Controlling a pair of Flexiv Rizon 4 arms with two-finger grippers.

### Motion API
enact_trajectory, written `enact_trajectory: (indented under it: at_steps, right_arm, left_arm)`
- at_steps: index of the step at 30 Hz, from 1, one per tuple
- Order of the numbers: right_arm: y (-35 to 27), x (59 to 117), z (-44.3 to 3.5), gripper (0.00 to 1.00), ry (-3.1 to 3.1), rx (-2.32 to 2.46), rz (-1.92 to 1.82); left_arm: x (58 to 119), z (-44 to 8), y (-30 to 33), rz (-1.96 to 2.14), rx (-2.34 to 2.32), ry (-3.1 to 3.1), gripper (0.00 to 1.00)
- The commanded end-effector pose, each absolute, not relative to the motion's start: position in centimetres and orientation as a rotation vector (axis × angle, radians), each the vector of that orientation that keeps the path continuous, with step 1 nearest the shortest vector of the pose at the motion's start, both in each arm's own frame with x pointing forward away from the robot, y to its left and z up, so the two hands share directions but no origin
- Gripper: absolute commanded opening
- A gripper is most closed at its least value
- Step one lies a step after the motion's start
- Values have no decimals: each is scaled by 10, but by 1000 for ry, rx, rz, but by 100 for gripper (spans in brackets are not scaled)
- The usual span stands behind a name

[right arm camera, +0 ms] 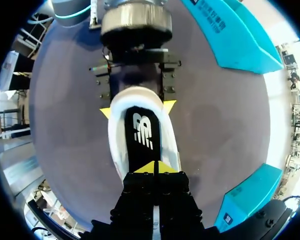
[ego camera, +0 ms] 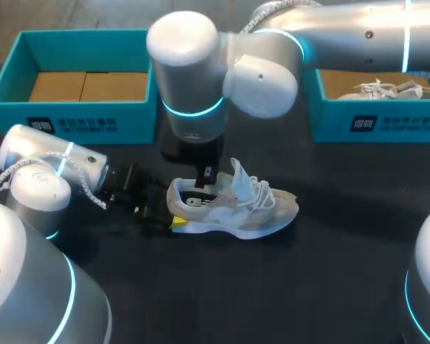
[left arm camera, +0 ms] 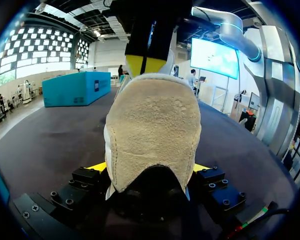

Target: Take the shoe out of the shoebox, open the shoe tongue, remove and reinsert the insole, then place the shoe into the shoebox

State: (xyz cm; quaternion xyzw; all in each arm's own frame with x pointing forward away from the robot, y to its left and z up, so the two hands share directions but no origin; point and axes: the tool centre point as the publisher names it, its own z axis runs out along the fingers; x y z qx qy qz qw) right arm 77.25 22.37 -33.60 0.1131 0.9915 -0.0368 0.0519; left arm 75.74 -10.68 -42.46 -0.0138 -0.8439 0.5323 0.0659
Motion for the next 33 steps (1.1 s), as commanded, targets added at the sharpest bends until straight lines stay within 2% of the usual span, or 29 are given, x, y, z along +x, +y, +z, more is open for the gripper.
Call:
enact_trajectory:
  at_steps: [1,12,26,27,28,29,33]
  right_arm:
    - [218,780,-351,0,3029,353,-85]
    - [213,773,-372,0,3093,401,-84]
    - [210,750,-375,0,3106,472,-49]
    - [211,751,-376,9,3106,475,-38]
    - [212,751,-378,27,3107,480,-18]
    - [213,753,-379,32,3108,482,-12]
    - [219,761,-382,37,3102,481,13]
  left_arm:
    - [757,-427,-105,1604,-42,-2547,0]
    - [757,-427,-105,1604,-42,-2547,0]
    - [757,-427,-105,1604,-42,-2547,0]
    - [757,-427,-105,1604,-42,-2547,0]
    - [757,-427,-105,1604,-42,-2547,0]
    - [757,-427,-105,1604,-42,-2547,0]
    - [757,-427,-105,1604,-42,-2547,0]
